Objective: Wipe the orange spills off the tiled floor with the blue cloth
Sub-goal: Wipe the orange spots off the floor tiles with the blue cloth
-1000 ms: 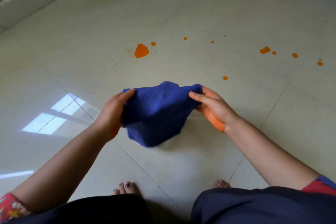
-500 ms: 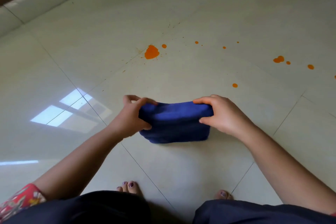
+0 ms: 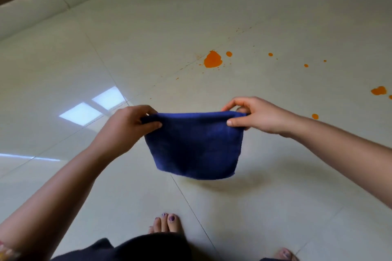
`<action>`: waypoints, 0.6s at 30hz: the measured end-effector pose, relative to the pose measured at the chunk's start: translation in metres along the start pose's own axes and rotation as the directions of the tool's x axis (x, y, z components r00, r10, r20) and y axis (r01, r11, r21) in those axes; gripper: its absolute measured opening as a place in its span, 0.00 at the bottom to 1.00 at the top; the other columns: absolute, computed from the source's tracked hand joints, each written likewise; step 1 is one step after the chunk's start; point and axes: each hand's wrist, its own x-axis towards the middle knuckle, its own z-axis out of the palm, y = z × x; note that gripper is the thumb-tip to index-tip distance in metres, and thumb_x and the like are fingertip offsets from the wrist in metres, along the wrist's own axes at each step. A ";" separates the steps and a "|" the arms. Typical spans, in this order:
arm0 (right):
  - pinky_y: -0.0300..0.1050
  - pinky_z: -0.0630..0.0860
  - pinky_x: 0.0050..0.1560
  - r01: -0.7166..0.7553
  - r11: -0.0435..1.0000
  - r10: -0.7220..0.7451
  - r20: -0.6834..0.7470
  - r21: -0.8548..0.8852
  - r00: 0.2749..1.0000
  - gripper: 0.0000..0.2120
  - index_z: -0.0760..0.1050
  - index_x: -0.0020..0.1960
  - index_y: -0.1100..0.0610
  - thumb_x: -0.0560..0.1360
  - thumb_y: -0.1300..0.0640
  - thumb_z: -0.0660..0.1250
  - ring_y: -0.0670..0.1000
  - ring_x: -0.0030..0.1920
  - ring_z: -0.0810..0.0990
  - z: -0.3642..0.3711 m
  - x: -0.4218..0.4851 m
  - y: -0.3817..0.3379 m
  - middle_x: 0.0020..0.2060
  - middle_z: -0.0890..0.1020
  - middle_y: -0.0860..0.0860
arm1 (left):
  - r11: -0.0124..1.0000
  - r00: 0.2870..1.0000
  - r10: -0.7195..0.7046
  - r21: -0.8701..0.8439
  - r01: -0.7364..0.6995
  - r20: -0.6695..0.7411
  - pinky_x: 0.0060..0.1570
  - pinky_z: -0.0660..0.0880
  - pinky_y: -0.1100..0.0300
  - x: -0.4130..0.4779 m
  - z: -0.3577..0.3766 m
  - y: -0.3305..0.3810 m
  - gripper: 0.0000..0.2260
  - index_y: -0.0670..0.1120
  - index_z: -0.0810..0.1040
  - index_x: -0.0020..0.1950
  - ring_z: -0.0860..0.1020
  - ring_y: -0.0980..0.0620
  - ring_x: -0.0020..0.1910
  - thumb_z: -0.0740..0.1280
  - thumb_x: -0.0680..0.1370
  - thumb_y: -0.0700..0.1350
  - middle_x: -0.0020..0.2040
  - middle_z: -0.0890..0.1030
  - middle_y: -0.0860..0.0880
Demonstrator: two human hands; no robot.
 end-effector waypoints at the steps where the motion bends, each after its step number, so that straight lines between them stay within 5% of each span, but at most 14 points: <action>1: 0.54 0.76 0.53 -0.010 0.996 0.004 -0.070 -0.091 0.998 0.12 0.75 0.59 0.49 0.76 0.56 0.68 0.52 0.46 0.79 0.004 0.015 0.000 0.43 0.81 0.50 | 0.998 1.000 -0.012 -0.065 0.010 -0.024 0.42 0.73 0.59 0.009 0.003 -0.013 0.08 0.57 0.77 0.53 0.79 0.57 0.45 0.69 0.76 0.49 0.48 0.82 0.55; 3: 0.51 0.72 0.58 0.009 0.850 -0.154 -0.233 -0.527 0.960 0.20 0.70 0.67 0.49 0.76 0.56 0.66 0.55 0.57 0.76 0.023 0.048 0.001 0.57 0.78 0.50 | 0.994 0.994 -0.050 -0.101 0.041 -0.095 0.54 0.73 0.56 0.030 0.015 -0.045 0.21 0.60 0.68 0.67 0.76 0.56 0.58 0.68 0.76 0.52 0.63 0.77 0.56; 5: 0.53 0.71 0.61 0.155 0.647 -0.395 -0.155 -0.746 0.905 0.22 0.70 0.69 0.49 0.75 0.55 0.65 0.59 0.62 0.74 0.051 0.068 0.007 0.64 0.75 0.52 | 0.992 0.970 -0.113 -0.070 0.100 -0.214 0.62 0.69 0.53 0.043 0.034 -0.077 0.25 0.56 0.62 0.73 0.70 0.53 0.68 0.66 0.78 0.53 0.71 0.70 0.54; 7: 0.55 0.71 0.63 0.345 0.523 -0.483 0.062 -0.779 0.874 0.22 0.70 0.70 0.47 0.76 0.50 0.60 0.59 0.65 0.74 0.089 0.096 0.017 0.68 0.74 0.53 | 0.968 0.913 -0.236 -0.158 0.192 -0.333 0.66 0.66 0.53 0.048 0.049 -0.112 0.23 0.51 0.63 0.74 0.67 0.50 0.71 0.62 0.80 0.52 0.73 0.68 0.51; 10: 0.62 0.64 0.70 0.420 0.420 -0.373 0.268 -0.804 0.888 0.25 0.63 0.74 0.43 0.78 0.42 0.50 0.57 0.74 0.65 0.141 0.129 0.037 0.75 0.66 0.49 | 0.952 0.843 -0.307 -0.154 0.266 -0.441 0.71 0.63 0.51 0.046 0.065 -0.164 0.21 0.47 0.65 0.73 0.65 0.49 0.73 0.59 0.81 0.50 0.74 0.67 0.48; 14: 0.64 0.49 0.73 0.465 0.379 -0.480 0.260 -0.800 0.838 0.26 0.55 0.77 0.43 0.81 0.42 0.50 0.56 0.78 0.53 0.177 0.158 0.045 0.78 0.57 0.48 | 0.948 0.800 -0.294 -0.052 0.314 -0.524 0.72 0.60 0.49 0.061 0.069 -0.201 0.20 0.44 0.67 0.73 0.63 0.45 0.74 0.59 0.81 0.45 0.75 0.65 0.45; 18: 0.64 0.50 0.74 0.619 0.307 -0.576 0.377 -0.723 0.725 0.24 0.58 0.76 0.43 0.81 0.43 0.50 0.54 0.78 0.55 0.195 0.202 0.015 0.77 0.59 0.46 | 0.958 0.794 -0.255 -0.031 0.286 -0.552 0.71 0.59 0.50 0.081 0.067 -0.210 0.20 0.43 0.68 0.72 0.64 0.45 0.73 0.55 0.80 0.44 0.75 0.66 0.44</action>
